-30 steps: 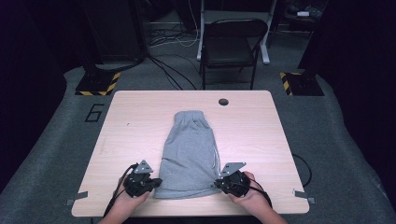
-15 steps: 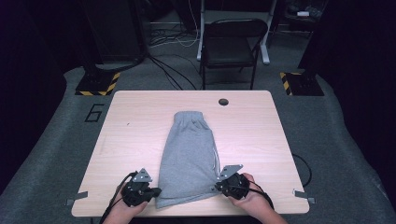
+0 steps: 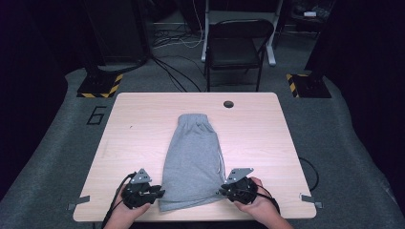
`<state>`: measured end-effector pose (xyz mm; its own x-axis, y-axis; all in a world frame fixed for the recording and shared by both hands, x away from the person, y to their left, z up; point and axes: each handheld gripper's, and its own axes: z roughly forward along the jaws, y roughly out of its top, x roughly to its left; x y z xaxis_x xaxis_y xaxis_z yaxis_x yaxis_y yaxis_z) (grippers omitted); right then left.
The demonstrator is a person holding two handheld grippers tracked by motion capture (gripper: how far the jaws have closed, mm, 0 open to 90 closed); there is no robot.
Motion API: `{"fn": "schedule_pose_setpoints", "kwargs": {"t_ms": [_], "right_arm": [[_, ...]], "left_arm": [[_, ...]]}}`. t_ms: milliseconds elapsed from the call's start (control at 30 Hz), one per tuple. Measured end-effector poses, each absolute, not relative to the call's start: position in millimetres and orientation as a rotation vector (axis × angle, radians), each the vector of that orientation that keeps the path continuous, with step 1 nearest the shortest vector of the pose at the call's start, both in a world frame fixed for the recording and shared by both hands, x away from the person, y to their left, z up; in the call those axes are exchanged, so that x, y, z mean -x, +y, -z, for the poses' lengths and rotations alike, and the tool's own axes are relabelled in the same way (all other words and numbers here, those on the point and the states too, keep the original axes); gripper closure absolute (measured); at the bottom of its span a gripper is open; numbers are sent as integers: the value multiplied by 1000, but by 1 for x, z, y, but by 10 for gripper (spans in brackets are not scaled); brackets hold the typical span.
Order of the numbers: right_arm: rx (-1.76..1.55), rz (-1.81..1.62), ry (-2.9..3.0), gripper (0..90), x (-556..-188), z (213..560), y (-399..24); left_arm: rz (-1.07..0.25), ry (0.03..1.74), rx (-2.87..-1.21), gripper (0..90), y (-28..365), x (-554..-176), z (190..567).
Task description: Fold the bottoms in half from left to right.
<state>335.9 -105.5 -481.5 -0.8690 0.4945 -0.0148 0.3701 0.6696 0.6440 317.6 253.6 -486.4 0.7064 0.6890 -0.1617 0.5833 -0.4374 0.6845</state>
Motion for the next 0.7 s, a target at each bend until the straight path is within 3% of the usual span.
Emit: {"fn": "schedule_pose_setpoints", "kwargs": {"t_ms": [200,333,700], "right_arm": [[-742,-1053,2643,739,-333,474,-114],[-746,-1096,2617,668,-333,471,-119],[-667,-1042,2626,558,-333,484,-112]], "left_arm": [[-213,950,-2138,623,254,-314,483],[-220,935,-2148,574,252,-314,484],[-239,901,-2183,479,246,-314,488]]}}
